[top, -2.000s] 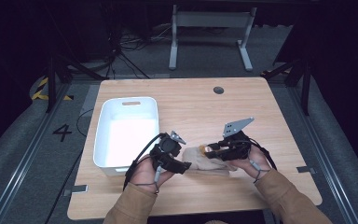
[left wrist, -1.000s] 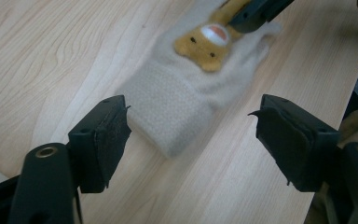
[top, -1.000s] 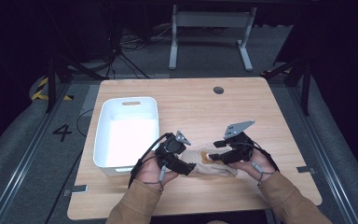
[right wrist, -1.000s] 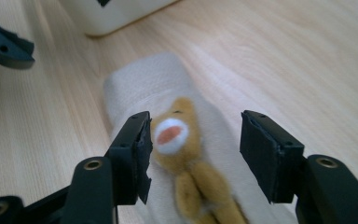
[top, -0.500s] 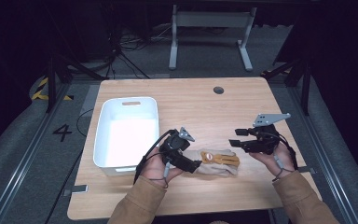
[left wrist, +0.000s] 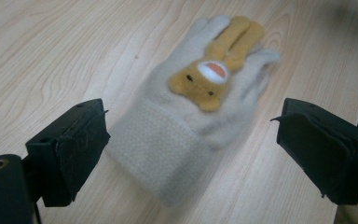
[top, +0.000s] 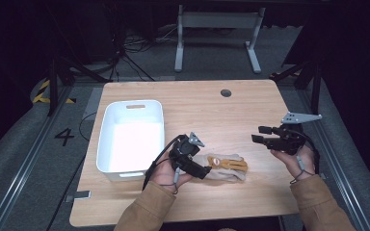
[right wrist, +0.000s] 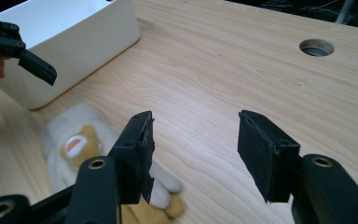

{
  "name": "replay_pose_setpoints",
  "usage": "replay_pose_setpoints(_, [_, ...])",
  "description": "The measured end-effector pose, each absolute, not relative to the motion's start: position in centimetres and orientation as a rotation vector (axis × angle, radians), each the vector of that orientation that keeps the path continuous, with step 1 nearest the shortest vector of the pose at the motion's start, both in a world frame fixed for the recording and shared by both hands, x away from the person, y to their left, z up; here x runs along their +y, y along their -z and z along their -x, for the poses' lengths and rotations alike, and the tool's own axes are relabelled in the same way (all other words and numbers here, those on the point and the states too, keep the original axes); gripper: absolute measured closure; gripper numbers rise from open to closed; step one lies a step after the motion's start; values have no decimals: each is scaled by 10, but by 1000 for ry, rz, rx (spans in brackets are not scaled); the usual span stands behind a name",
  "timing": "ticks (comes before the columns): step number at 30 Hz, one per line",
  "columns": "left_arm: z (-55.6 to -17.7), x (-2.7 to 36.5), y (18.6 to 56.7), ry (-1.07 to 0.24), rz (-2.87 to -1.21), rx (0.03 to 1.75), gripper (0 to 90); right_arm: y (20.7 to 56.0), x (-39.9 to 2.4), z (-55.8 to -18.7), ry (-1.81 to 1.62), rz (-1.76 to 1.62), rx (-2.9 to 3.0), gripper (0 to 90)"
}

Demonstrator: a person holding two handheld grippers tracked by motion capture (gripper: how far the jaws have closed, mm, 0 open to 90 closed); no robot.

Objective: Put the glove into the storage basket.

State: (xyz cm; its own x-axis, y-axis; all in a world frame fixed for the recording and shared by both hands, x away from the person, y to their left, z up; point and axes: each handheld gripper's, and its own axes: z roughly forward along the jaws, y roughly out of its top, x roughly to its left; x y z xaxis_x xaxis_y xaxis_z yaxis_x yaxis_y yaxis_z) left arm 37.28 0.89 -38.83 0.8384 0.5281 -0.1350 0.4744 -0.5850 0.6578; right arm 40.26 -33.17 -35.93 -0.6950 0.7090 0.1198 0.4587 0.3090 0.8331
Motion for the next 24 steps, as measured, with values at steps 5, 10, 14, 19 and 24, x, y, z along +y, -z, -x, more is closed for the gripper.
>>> replay_pose_setpoints(5, [-374,6,395,-98,-2287,701,76,362,-340,-406,-1349,-1100,2288,458])
replay_pose_setpoints(10, [-375,3,404,-85,-2275,683,39,363,-343,-406,-1366,-1105,2280,458])
replay_pose_setpoints(14, [-377,3,416,-81,-2243,655,14,364,-344,-407,-1378,-1102,2279,458])
replay_pose_setpoints(19, [-376,2,424,-105,-2214,603,0,364,-342,-406,-1383,-1092,2283,456])
replay_pose_setpoints(24, [-377,-2,432,-113,-2209,567,0,365,-341,-406,-1385,-1084,2293,453])
